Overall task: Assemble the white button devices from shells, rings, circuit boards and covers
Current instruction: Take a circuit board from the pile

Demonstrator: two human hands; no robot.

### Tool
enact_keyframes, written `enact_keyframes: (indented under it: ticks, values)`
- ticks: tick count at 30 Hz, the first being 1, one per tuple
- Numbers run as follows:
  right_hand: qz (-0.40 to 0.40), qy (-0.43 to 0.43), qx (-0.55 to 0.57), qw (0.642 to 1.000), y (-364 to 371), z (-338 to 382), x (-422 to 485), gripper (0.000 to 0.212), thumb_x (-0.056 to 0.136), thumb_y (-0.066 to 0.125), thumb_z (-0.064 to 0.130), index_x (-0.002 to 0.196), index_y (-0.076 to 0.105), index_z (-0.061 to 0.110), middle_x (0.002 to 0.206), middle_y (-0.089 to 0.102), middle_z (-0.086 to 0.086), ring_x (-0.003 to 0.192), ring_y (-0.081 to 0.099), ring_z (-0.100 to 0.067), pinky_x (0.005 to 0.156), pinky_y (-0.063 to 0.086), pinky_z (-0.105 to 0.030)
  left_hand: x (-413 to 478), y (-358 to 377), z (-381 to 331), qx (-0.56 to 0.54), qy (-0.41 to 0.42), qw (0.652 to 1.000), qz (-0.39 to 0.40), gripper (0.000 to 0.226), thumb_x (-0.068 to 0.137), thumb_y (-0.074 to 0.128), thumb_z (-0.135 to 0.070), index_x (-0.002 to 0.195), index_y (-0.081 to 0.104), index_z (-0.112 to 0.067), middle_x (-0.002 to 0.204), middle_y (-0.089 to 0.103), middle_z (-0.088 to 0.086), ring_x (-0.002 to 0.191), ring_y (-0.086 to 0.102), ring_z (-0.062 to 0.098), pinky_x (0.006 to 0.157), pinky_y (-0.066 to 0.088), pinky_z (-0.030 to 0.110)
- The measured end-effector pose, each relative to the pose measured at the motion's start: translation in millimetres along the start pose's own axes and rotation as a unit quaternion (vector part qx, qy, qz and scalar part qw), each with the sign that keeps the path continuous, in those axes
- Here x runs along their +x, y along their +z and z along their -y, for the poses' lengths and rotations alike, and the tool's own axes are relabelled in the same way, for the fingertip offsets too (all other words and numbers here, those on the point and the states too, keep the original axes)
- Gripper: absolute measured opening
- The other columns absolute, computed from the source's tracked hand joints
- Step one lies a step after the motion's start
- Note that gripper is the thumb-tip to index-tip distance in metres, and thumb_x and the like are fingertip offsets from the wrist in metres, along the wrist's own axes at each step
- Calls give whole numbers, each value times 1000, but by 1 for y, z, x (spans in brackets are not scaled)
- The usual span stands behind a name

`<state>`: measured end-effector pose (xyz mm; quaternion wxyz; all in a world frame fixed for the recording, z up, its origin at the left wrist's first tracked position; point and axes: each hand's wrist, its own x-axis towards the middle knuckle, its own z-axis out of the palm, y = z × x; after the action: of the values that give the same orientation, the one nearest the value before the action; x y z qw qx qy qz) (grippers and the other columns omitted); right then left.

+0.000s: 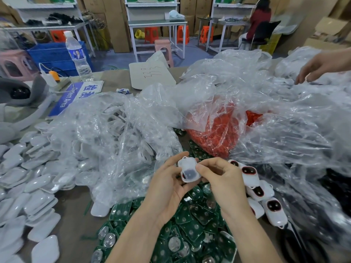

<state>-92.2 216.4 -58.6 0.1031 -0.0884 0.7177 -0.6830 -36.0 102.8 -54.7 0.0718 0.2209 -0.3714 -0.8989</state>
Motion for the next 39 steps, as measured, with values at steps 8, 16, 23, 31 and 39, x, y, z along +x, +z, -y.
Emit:
enact_keyframes:
  ticks: [8, 16, 23, 31, 39]
  values:
    - [-31, -17, -42, 998, 7, -1, -1, 16, 79, 76, 14, 68, 70, 25, 72, 72, 11, 69, 65, -3, 68, 48, -22, 0, 2, -1, 8, 3, 1000, -13, 42, 92, 32, 10, 115, 65, -3, 107, 70, 21, 89, 70, 27, 81, 60, 41]
    - [-22, 10, -9, 1000, 5, 2, 0, 14, 78, 76, 15, 69, 72, 24, 71, 72, 12, 67, 63, 2, 65, 44, -17, 1, 1, 0, 11, 4, 1000, -19, 42, 93, 31, 10, 114, 65, -3, 102, 72, 18, 86, 71, 26, 79, 61, 41]
    - [-31, -13, -61, 998, 8, -1, 0, 14, 77, 77, 18, 67, 71, 27, 69, 71, 9, 67, 64, -8, 66, 51, -24, 1, 2, 0, 13, 3, 1000, -14, 41, 92, 33, 11, 115, 64, -3, 103, 71, 20, 90, 68, 28, 82, 60, 41]
    - [-12, -21, -94, 995, 5, 1, 2, 16, 77, 76, 13, 67, 69, 23, 68, 70, 10, 63, 62, -2, 59, 48, -17, 1, 2, -1, 6, 9, 1000, 0, 40, 91, 33, 11, 116, 62, -3, 107, 71, 22, 91, 68, 28, 81, 61, 41]
    - [8, -16, -82, 996, 2, 3, 2, 18, 76, 76, 7, 74, 64, 21, 70, 67, 2, 65, 61, -7, 64, 52, -23, -1, 2, 2, 30, 17, 999, 11, 36, 91, 39, 9, 113, 64, -4, 102, 68, 17, 82, 68, 22, 75, 61, 36]
